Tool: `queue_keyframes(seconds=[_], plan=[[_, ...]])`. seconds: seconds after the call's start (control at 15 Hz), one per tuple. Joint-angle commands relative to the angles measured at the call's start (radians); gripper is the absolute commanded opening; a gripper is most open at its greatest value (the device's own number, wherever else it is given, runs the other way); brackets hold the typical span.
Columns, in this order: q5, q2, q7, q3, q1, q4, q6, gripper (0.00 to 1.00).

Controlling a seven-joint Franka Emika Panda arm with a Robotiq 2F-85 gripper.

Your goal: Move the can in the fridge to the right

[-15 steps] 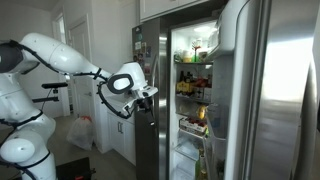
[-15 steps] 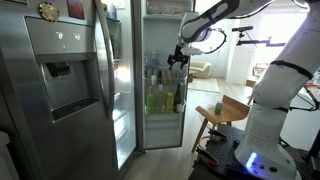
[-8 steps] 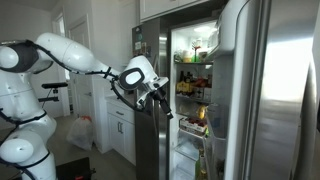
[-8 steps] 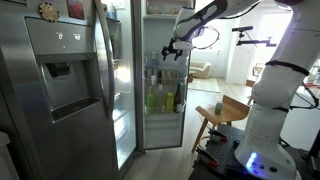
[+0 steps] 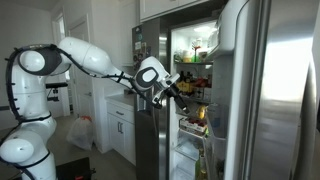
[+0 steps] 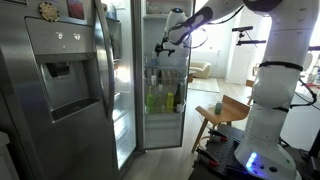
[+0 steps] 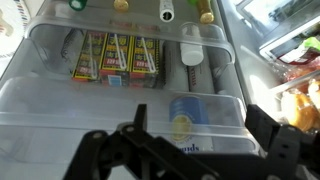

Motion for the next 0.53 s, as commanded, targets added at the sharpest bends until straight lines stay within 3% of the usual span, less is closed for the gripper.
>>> queue_keyframes(seconds=[0.0, 0.47], plan=[[-0.062, 0.087, 0.079, -0.039, 0.040, 0.129, -0.006, 1.00], [-0.090, 0.177, 0.116, -0.037, 0.035, 0.265, -0.024, 1.00]])
